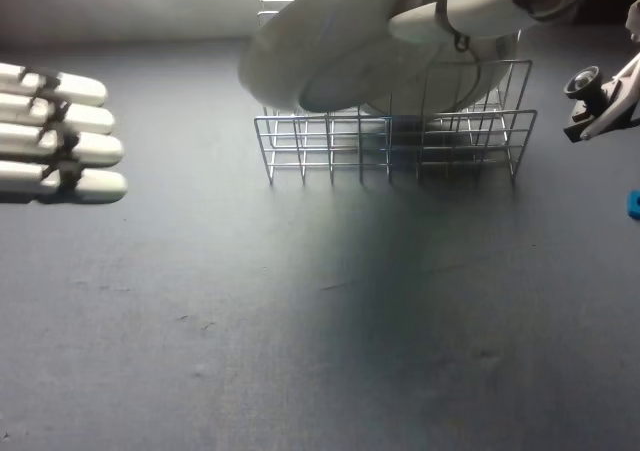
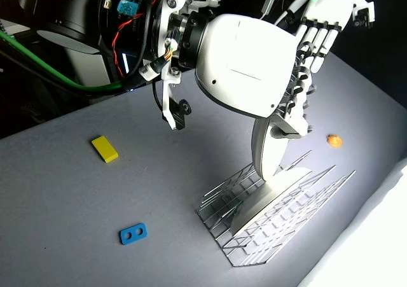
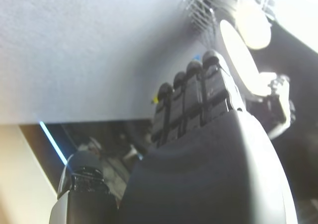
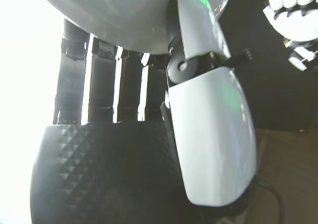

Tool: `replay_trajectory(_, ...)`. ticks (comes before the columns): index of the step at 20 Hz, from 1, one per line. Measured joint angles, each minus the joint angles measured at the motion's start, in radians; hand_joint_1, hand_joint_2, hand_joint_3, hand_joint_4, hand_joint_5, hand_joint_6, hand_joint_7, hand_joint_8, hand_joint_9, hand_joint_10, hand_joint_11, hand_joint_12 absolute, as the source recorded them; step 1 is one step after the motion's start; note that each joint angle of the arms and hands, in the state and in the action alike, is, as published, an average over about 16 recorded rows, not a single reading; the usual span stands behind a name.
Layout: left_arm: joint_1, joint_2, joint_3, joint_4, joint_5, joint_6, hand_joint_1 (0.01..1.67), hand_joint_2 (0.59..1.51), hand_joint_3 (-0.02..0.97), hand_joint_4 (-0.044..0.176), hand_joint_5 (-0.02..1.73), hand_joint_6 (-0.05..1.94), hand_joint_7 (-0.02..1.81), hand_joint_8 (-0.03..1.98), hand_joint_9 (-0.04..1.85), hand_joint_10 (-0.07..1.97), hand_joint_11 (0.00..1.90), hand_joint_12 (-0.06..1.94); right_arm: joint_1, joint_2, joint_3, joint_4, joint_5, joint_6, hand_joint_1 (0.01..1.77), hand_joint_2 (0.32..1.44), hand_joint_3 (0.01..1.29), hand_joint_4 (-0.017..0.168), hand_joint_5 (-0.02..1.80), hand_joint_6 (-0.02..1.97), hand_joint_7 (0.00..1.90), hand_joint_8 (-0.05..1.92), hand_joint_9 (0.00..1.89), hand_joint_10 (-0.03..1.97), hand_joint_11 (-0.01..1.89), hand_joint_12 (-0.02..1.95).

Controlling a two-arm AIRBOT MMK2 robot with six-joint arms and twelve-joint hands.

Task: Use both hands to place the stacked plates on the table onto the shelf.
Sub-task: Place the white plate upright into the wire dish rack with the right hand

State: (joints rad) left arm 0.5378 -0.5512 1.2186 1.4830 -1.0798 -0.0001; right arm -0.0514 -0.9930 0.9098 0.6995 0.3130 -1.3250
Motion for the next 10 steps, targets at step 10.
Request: replay_trajectory(10, -0.044, 0.044, -0.057, -0.060, -0.089, 0.011, 0.02, 1.094, 0.009, 0.007, 0.09, 0.01, 0.07, 0.00, 0.07, 0.01, 0.04, 0.02, 0.005, -0.020, 0.033, 0.188, -0.007, -0.039, 1.29, 1.05, 0.01, -0.006, 0.85, 0.96, 0.92, 1.22, 0.86, 1.03, 0.64, 1.30)
